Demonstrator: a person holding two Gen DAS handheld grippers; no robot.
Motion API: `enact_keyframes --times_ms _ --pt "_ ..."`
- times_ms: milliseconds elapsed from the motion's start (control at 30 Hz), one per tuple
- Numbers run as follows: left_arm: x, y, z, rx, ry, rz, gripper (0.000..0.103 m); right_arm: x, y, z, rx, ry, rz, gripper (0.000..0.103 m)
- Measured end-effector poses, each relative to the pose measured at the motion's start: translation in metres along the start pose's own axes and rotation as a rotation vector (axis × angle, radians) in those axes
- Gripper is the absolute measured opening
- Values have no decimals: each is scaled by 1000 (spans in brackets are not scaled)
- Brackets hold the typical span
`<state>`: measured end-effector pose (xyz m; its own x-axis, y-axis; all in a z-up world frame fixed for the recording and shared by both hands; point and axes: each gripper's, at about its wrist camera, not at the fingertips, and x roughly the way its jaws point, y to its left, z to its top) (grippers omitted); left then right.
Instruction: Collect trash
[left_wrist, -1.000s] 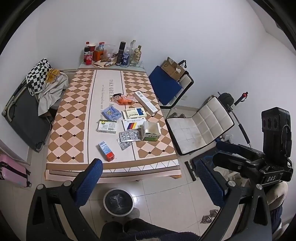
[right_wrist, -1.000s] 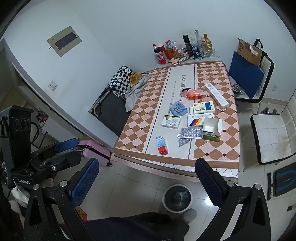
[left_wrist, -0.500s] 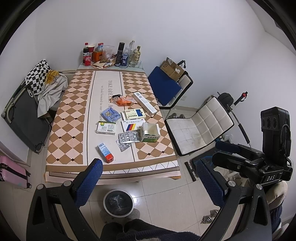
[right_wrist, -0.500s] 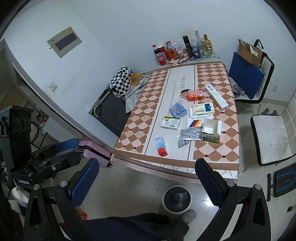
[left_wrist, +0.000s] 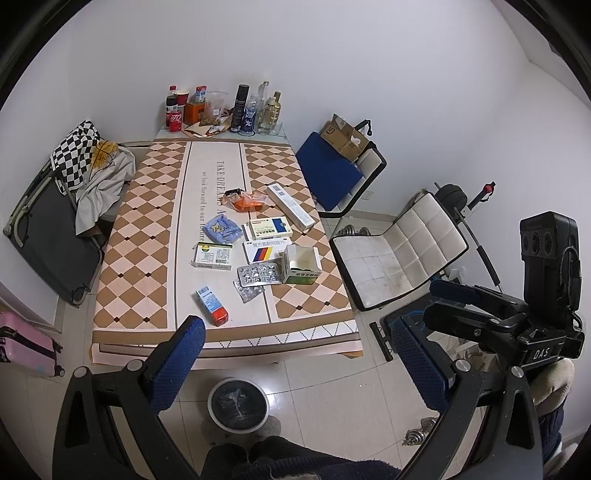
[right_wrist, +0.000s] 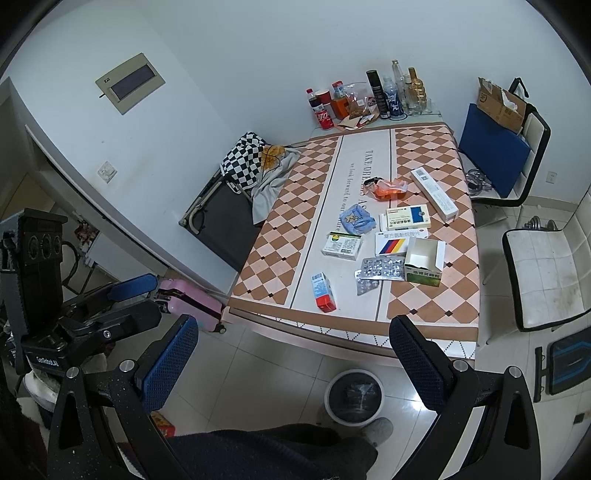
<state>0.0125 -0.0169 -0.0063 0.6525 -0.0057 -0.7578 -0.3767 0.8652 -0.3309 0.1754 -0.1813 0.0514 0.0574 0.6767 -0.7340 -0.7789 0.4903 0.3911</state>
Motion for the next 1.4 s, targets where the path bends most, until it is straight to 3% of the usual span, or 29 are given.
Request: enact_keyframes --times_ms 1400 --pt "-2 -6 18 2 8 3 103 0 -8 9 2 4 7 103"
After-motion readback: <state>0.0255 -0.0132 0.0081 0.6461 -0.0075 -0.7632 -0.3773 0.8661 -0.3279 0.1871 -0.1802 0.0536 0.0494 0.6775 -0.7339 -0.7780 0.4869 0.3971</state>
